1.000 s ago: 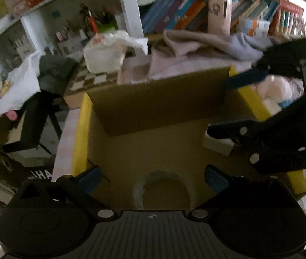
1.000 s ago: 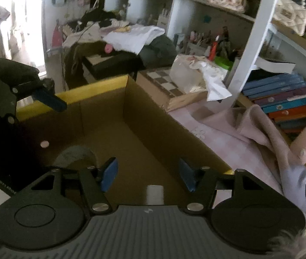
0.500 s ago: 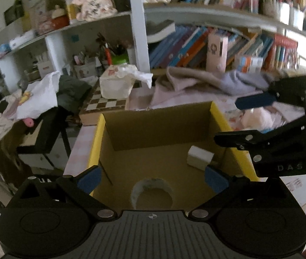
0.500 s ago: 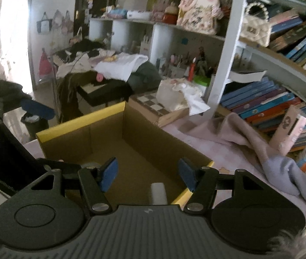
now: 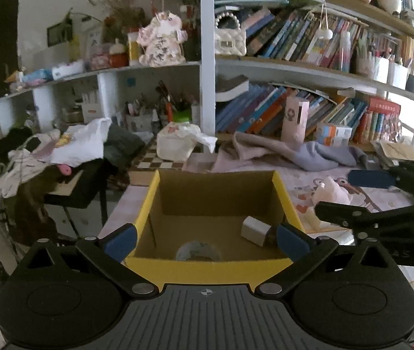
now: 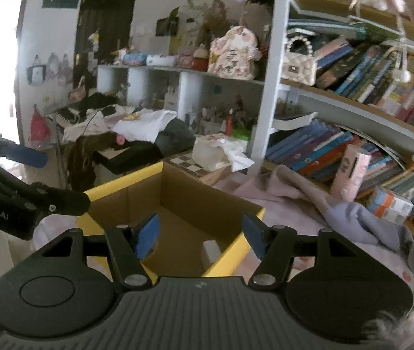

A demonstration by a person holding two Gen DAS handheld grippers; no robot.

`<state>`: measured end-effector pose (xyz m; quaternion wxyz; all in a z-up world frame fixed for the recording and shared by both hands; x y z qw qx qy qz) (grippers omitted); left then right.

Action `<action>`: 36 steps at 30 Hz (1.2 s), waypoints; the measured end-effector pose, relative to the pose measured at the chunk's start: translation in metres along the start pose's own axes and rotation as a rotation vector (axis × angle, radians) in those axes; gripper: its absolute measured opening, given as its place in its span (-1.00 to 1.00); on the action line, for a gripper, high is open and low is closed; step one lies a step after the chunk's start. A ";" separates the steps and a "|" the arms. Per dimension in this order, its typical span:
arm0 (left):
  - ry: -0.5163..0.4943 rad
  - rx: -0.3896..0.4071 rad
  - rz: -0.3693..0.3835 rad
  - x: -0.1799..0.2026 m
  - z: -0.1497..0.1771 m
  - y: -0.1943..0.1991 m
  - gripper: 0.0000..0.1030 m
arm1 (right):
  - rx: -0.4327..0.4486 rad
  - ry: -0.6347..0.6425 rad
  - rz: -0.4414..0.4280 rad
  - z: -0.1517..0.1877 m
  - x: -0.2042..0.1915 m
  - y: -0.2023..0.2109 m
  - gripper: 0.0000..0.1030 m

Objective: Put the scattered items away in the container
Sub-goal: 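Withdraw both open tools up and away from the yellow box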

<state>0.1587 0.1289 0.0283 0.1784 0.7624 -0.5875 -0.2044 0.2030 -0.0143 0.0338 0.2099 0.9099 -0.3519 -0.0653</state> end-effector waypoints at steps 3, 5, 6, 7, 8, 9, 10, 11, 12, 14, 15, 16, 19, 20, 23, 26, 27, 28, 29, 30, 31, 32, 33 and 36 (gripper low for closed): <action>0.009 0.001 -0.008 -0.001 0.010 0.008 1.00 | 0.020 -0.012 0.038 0.009 -0.004 0.014 0.33; 0.010 -0.001 -0.017 -0.002 0.018 0.015 1.00 | 0.027 -0.019 0.063 0.015 -0.004 0.024 0.35; 0.011 -0.001 -0.022 -0.002 0.022 0.017 1.00 | 0.030 -0.025 0.075 0.018 -0.004 0.029 0.36; 0.012 -0.003 -0.026 -0.002 0.026 0.020 1.00 | 0.031 -0.031 0.083 0.022 -0.005 0.033 0.37; 0.015 -0.007 -0.027 -0.002 0.029 0.023 1.00 | 0.030 -0.039 0.089 0.026 -0.005 0.036 0.37; 0.020 -0.011 -0.026 -0.002 0.033 0.025 1.00 | 0.029 -0.048 0.097 0.030 -0.006 0.039 0.37; 0.025 -0.014 -0.025 -0.002 0.037 0.028 1.00 | 0.027 -0.057 0.103 0.035 -0.006 0.042 0.38; 0.028 -0.017 -0.026 -0.002 0.041 0.030 1.00 | 0.025 -0.066 0.108 0.039 -0.007 0.046 0.38; 0.028 -0.020 -0.028 -0.002 0.045 0.033 1.00 | 0.023 -0.073 0.114 0.043 -0.009 0.049 0.38; 0.026 -0.019 -0.039 -0.003 0.053 0.038 1.00 | 0.018 -0.077 0.125 0.051 -0.012 0.054 0.40; 0.026 -0.020 -0.046 -0.003 0.056 0.040 1.00 | 0.014 -0.076 0.130 0.055 -0.014 0.057 0.42; 0.027 -0.021 -0.051 -0.004 0.060 0.042 1.00 | 0.011 -0.077 0.136 0.059 -0.016 0.060 0.43; 0.037 -0.028 -0.056 -0.004 0.069 0.047 1.00 | 0.004 -0.088 0.153 0.070 -0.019 0.066 0.49; 0.038 -0.026 -0.057 -0.003 0.072 0.049 1.00 | 0.002 -0.089 0.161 0.075 -0.020 0.068 0.50; 0.033 -0.012 -0.060 0.001 0.079 0.053 1.00 | -0.008 -0.076 0.186 0.086 -0.026 0.072 0.53; 0.018 -0.023 -0.035 0.011 0.089 0.056 1.00 | -0.031 -0.080 0.189 0.098 -0.033 0.076 0.54; 0.011 -0.030 -0.023 0.015 0.093 0.056 1.00 | -0.038 -0.079 0.188 0.101 -0.035 0.077 0.55; 0.004 -0.036 -0.012 0.019 0.096 0.056 1.00 | -0.044 -0.075 0.188 0.104 -0.037 0.079 0.56; -0.003 -0.043 0.000 0.023 0.099 0.056 1.00 | -0.050 -0.072 0.190 0.106 -0.039 0.080 0.57; -0.009 -0.050 0.014 0.027 0.103 0.056 1.00 | -0.057 -0.069 0.192 0.109 -0.041 0.082 0.58; -0.014 -0.056 0.027 0.032 0.105 0.056 1.00 | -0.065 -0.068 0.194 0.113 -0.043 0.084 0.59; -0.020 -0.061 0.041 0.036 0.108 0.056 1.00 | -0.075 -0.069 0.197 0.116 -0.044 0.086 0.59; -0.027 -0.066 0.055 0.040 0.109 0.056 1.00 | -0.085 -0.072 0.200 0.119 -0.044 0.088 0.61; -0.054 -0.075 0.087 0.053 0.114 0.057 1.00 | -0.118 -0.093 0.211 0.127 -0.042 0.090 0.63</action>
Point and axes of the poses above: each gripper's, at about its wrist camera, not at the fingertips, and y roughly against the way its jaws point, x to its right, z to its underside, the point moved 9 cm from there along -y, roughly the way its jaws point, and after that the axes turned 10 degrees about -z, right-handed, at the moved point
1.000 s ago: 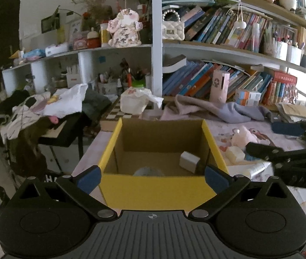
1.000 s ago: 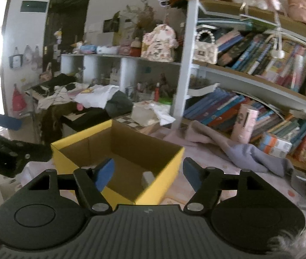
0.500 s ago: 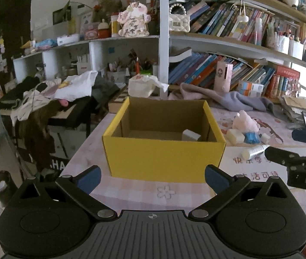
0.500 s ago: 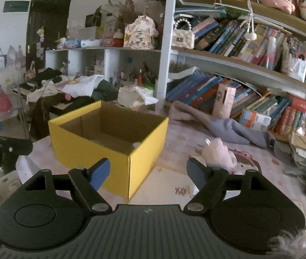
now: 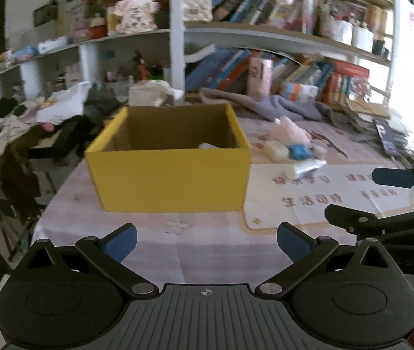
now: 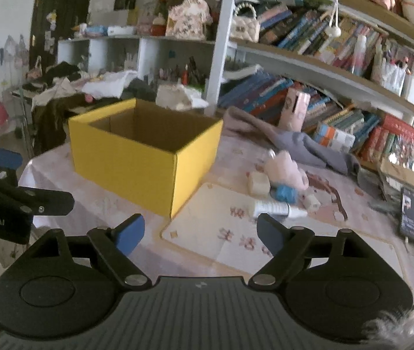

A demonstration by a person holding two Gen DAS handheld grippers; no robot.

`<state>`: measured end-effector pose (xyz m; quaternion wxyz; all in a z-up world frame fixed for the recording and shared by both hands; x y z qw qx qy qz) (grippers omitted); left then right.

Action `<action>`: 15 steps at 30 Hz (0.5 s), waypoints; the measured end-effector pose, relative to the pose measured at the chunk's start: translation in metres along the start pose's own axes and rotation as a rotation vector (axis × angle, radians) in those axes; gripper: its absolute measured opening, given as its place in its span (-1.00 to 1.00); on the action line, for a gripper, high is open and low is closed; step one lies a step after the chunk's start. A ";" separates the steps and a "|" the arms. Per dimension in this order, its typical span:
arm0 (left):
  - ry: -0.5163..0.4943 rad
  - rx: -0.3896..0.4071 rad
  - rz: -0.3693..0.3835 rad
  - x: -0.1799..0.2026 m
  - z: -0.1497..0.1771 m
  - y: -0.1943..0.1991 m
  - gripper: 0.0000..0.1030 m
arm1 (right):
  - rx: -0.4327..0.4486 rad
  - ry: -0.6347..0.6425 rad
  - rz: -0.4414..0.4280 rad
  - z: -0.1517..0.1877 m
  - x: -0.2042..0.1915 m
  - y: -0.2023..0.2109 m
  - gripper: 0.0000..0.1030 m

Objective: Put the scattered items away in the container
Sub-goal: 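Withdraw both open tools up and away from the yellow box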

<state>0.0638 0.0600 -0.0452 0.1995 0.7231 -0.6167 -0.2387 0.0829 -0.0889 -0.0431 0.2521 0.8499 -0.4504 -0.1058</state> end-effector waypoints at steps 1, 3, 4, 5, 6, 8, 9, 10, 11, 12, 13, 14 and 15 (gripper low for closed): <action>-0.009 -0.003 0.010 0.004 0.001 0.000 1.00 | -0.012 -0.009 0.004 0.003 0.002 0.000 0.63; -0.029 -0.006 0.032 0.012 0.003 0.000 1.00 | -0.030 -0.026 0.011 0.007 0.006 0.001 0.65; -0.039 -0.011 0.041 0.016 0.004 -0.002 1.00 | -0.038 -0.033 0.016 0.009 0.008 0.001 0.65; -0.049 -0.015 0.048 0.019 0.004 -0.003 1.00 | -0.046 -0.040 0.020 0.011 0.010 0.002 0.66; -0.060 -0.020 0.056 0.023 0.005 -0.004 1.00 | -0.053 -0.047 0.024 0.013 0.013 0.002 0.66; -0.079 -0.027 0.071 0.031 0.006 -0.005 1.00 | -0.065 -0.059 0.033 0.018 0.017 0.003 0.66; -0.089 -0.029 0.080 0.035 0.007 -0.006 1.00 | -0.069 -0.065 0.039 0.020 0.019 0.004 0.66; -0.099 -0.030 0.088 0.038 0.006 -0.006 1.00 | -0.071 -0.070 0.044 0.022 0.021 0.004 0.66; -0.107 -0.030 0.095 0.042 0.006 -0.007 1.00 | -0.073 -0.076 0.050 0.023 0.024 0.005 0.66; -0.117 -0.031 0.102 0.046 0.005 -0.008 1.00 | -0.075 -0.082 0.056 0.025 0.027 0.005 0.67; -0.124 -0.031 0.108 0.050 0.004 -0.009 1.00 | -0.078 -0.088 0.063 0.026 0.030 0.005 0.67; -0.131 -0.032 0.115 0.054 0.004 -0.010 1.00 | -0.080 -0.095 0.069 0.027 0.034 0.006 0.67; -0.138 -0.032 0.123 0.058 0.003 -0.012 1.00 | -0.083 -0.102 0.076 0.029 0.038 0.006 0.67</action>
Point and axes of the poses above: each gripper's, at about its wrist camera, not at the fingertips, and y roughly against the way its jaws point, x to its right, z to its underside, the point moved 9 cm from there along -y, roughly the way its jaws point, and after that the axes turned 10 degrees about -z, right-handed, at the moved point
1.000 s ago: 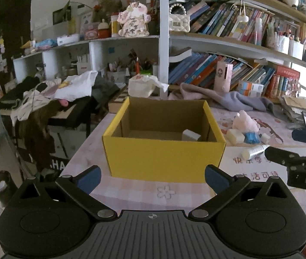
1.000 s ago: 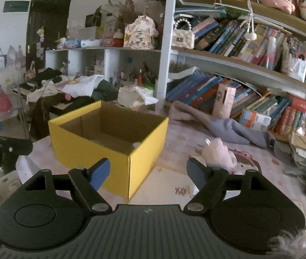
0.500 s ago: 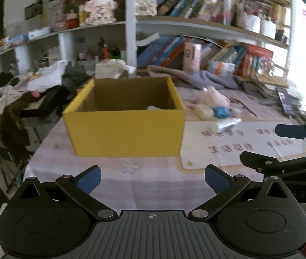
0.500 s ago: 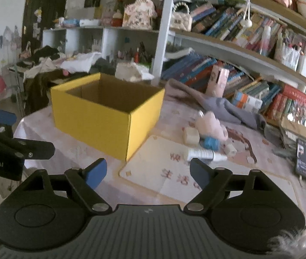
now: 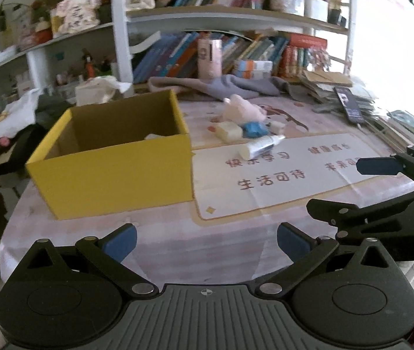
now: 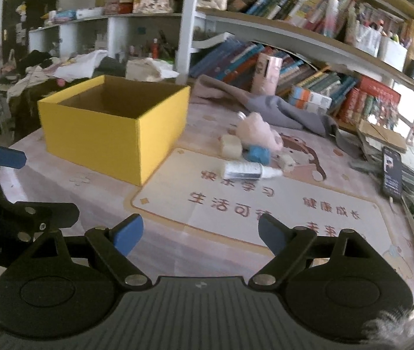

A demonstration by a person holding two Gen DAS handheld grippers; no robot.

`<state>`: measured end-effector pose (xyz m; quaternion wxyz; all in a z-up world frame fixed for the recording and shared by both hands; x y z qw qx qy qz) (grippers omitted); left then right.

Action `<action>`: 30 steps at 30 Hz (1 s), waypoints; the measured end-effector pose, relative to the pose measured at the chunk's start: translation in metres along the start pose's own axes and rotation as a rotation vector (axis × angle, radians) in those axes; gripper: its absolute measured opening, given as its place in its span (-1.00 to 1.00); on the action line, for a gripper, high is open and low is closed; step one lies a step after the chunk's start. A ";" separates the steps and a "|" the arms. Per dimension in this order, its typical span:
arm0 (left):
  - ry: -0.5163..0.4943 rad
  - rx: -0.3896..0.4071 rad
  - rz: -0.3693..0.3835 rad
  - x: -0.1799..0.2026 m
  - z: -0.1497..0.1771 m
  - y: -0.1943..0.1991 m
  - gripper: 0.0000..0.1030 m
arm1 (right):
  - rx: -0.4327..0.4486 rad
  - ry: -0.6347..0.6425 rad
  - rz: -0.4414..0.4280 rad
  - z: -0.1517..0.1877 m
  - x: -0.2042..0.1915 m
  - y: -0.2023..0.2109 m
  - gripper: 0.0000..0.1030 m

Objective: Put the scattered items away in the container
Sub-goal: 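Withdraw both open tools up and away from the yellow box, then move left tool toward white spray bottle while right tool approaches small white adapter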

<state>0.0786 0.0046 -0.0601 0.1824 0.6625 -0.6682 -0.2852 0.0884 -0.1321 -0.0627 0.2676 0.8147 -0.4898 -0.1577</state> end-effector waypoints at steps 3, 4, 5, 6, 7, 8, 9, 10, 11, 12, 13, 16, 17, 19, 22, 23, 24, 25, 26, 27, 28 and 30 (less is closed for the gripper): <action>-0.014 -0.001 0.019 0.011 -0.005 -0.006 1.00 | -0.006 -0.015 0.019 0.003 0.013 0.000 0.67; -0.017 -0.003 0.025 0.015 -0.007 -0.009 1.00 | -0.009 -0.019 0.023 0.003 0.017 0.000 0.67; -0.020 -0.004 0.030 0.018 -0.009 -0.011 1.00 | -0.012 -0.023 0.028 0.004 0.021 0.000 0.67; -0.024 -0.006 0.036 0.022 -0.011 -0.014 1.00 | -0.014 -0.027 0.034 0.004 0.026 0.000 0.67; -0.028 -0.007 0.041 0.025 -0.013 -0.016 1.00 | -0.016 -0.031 0.038 0.005 0.030 -0.001 0.67; -0.033 -0.008 0.046 0.029 -0.014 -0.019 1.00 | -0.018 -0.036 0.043 0.005 0.035 -0.001 0.67; -0.038 -0.007 0.051 0.033 -0.016 -0.021 1.00 | -0.020 -0.040 0.048 0.005 0.040 -0.002 0.67; -0.041 -0.007 0.055 0.036 -0.018 -0.023 1.00 | -0.023 -0.043 0.051 0.005 0.045 -0.003 0.67; -0.043 -0.008 0.058 0.040 -0.020 -0.025 1.00 | -0.026 -0.045 0.054 0.005 0.050 -0.004 0.67; -0.045 -0.011 0.062 0.044 -0.022 -0.029 1.00 | -0.030 -0.048 0.056 0.005 0.054 -0.006 0.67; -0.046 -0.014 0.065 0.047 -0.024 -0.032 1.00 | -0.033 -0.050 0.057 0.006 0.058 -0.007 0.67; -0.054 -0.023 0.072 0.058 -0.029 -0.040 1.00 | -0.040 -0.059 0.064 0.006 0.073 -0.011 0.67; -0.056 -0.025 0.072 0.061 -0.031 -0.043 1.00 | -0.043 -0.061 0.065 0.006 0.078 -0.012 0.67; -0.056 -0.030 0.073 0.068 -0.034 -0.049 1.00 | -0.051 -0.064 0.063 0.005 0.088 -0.016 0.67; -0.053 -0.045 0.072 0.078 -0.038 -0.058 1.00 | -0.061 -0.062 0.054 0.004 0.100 -0.022 0.67; -0.052 -0.051 0.069 0.081 -0.040 -0.062 1.00 | -0.063 -0.061 0.051 0.003 0.105 -0.024 0.67; -0.052 -0.056 0.066 0.084 -0.042 -0.065 1.00 | -0.063 -0.062 0.047 0.002 0.111 -0.027 0.67; -0.053 -0.060 0.062 0.087 -0.044 -0.068 1.00 | -0.065 -0.062 0.042 0.000 0.116 -0.029 0.67; -0.056 -0.064 0.057 0.091 -0.046 -0.071 1.00 | -0.066 -0.064 0.038 -0.001 0.121 -0.032 0.67; -0.059 -0.067 0.051 0.094 -0.049 -0.074 1.00 | -0.066 -0.066 0.032 -0.003 0.126 -0.035 0.67; -0.062 -0.069 0.045 0.097 -0.051 -0.077 1.00 | -0.064 -0.067 0.025 -0.005 0.132 -0.038 0.67; -0.062 -0.074 0.030 0.103 -0.057 -0.084 1.00 | -0.061 -0.065 0.009 -0.011 0.142 -0.045 0.67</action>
Point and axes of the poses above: each gripper's, at about its wrist camera, not at the fingertips, and y roughly against the way its jaws point, x to its right, z to its underside, the point moved 9 cm from there along -y, roughly the way its jaws point, and after that the axes turned 10 degrees about -z, right-handed, at the moved point
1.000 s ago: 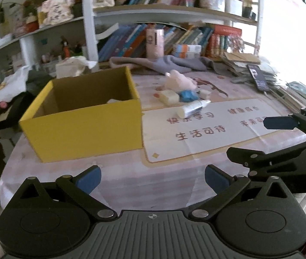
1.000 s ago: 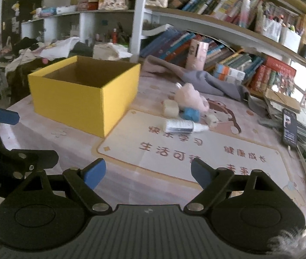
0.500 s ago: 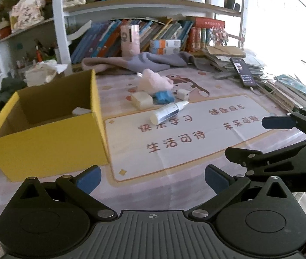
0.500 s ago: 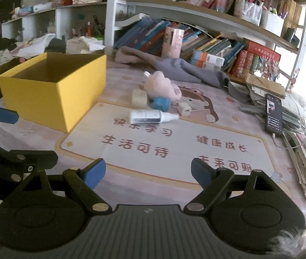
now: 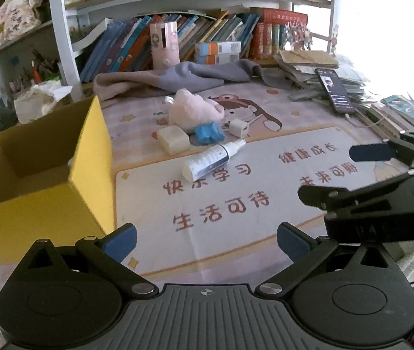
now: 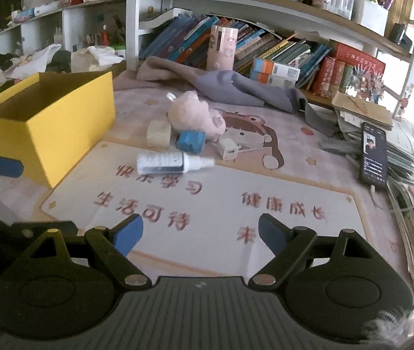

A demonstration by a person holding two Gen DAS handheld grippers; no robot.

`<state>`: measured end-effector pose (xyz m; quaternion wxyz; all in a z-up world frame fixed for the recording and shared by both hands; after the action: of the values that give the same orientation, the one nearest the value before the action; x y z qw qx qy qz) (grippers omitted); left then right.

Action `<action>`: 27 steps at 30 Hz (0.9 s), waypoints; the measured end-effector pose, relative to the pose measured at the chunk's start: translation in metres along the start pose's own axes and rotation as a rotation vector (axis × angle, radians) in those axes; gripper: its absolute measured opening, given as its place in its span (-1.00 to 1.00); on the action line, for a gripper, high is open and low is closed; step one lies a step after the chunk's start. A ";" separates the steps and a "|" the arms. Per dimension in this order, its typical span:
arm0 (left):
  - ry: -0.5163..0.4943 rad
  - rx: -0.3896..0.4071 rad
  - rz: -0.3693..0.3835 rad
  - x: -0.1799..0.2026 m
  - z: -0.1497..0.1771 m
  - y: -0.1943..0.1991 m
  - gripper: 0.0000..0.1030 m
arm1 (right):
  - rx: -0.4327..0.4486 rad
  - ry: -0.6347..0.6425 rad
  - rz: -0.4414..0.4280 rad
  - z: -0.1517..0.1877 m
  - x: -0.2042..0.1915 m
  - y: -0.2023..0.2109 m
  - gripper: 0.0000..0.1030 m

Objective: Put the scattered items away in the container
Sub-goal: 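Move left tool toward white spray bottle while right tool approaches small white adapter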

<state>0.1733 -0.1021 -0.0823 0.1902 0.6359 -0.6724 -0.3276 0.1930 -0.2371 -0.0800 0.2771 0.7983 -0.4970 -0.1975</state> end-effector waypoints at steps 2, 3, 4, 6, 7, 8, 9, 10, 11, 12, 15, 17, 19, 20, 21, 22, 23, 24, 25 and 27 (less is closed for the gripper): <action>0.007 -0.008 -0.016 0.004 -0.007 -0.008 1.00 | 0.003 0.006 -0.018 -0.007 0.010 -0.007 0.67; 0.012 -0.013 -0.025 0.006 -0.011 -0.012 1.00 | 0.005 0.009 -0.027 -0.011 0.014 -0.011 0.67; 0.018 -0.019 -0.034 0.008 -0.015 -0.017 1.00 | 0.007 0.013 -0.037 -0.015 0.019 -0.015 0.67; 0.032 -0.031 -0.050 0.011 -0.022 -0.026 1.00 | 0.009 0.019 -0.055 -0.021 0.031 -0.023 0.67; 0.040 -0.037 -0.056 0.013 -0.026 -0.030 1.00 | 0.010 0.021 -0.063 -0.024 0.036 -0.026 0.67; 0.045 -0.042 -0.058 0.016 -0.028 -0.033 1.00 | 0.010 0.022 -0.069 -0.027 0.041 -0.029 0.67; 0.049 -0.048 -0.059 0.019 -0.031 -0.037 1.00 | 0.009 0.021 -0.075 -0.029 0.046 -0.033 0.67; 0.047 -0.055 -0.060 0.023 -0.034 -0.041 1.00 | 0.009 0.019 -0.082 -0.031 0.052 -0.036 0.67; 0.043 -0.060 -0.063 0.027 -0.036 -0.044 1.00 | 0.008 0.016 -0.088 -0.033 0.057 -0.039 0.67; 0.036 -0.066 -0.067 0.032 -0.037 -0.048 1.00 | 0.007 0.011 -0.095 -0.034 0.062 -0.043 0.67; 0.019 -0.086 -0.079 0.042 -0.040 -0.057 1.00 | -0.001 -0.004 -0.119 -0.037 0.074 -0.053 0.67; 0.010 -0.097 -0.090 0.045 -0.042 -0.064 1.00 | -0.006 -0.010 -0.137 -0.039 0.080 -0.060 0.67; 0.004 -0.100 -0.109 0.046 -0.045 -0.070 1.00 | -0.009 -0.015 -0.155 -0.042 0.084 -0.068 0.67; 0.006 -0.102 -0.120 0.046 -0.046 -0.073 1.00 | -0.009 -0.019 -0.163 -0.044 0.086 -0.071 0.67; 0.010 -0.105 -0.132 0.044 -0.048 -0.076 1.00 | -0.010 -0.023 -0.173 -0.046 0.087 -0.074 0.67; 0.018 -0.108 -0.142 0.042 -0.049 -0.079 1.00 | -0.010 -0.027 -0.183 -0.048 0.088 -0.078 0.67; 0.028 -0.111 -0.152 0.040 -0.049 -0.081 1.00 | -0.012 -0.030 -0.192 -0.050 0.088 -0.081 0.67; 0.041 -0.112 -0.160 0.038 -0.050 -0.084 1.00 | -0.014 -0.031 -0.201 -0.051 0.089 -0.085 0.67; 0.055 -0.114 -0.162 0.036 -0.050 -0.086 1.00 | -0.016 -0.031 -0.210 -0.053 0.088 -0.087 0.67; 0.074 -0.119 -0.154 0.033 -0.051 -0.091 1.00 | -0.019 -0.023 -0.228 -0.056 0.087 -0.092 0.67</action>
<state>0.2697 -0.1427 -0.1134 0.2266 0.6848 -0.5934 -0.3571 0.3260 -0.2691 -0.0992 0.2548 0.8447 -0.4041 -0.2414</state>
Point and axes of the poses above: each gripper's, at about its wrist camera, not at the fingertips, and y roughly against the way its jaws point, x to its right, z to its underside, the point moved 9 cm from there along -y, roughly the way its jaws point, and after that the axes turned 10 degrees about -z, right-handed, at the moved point
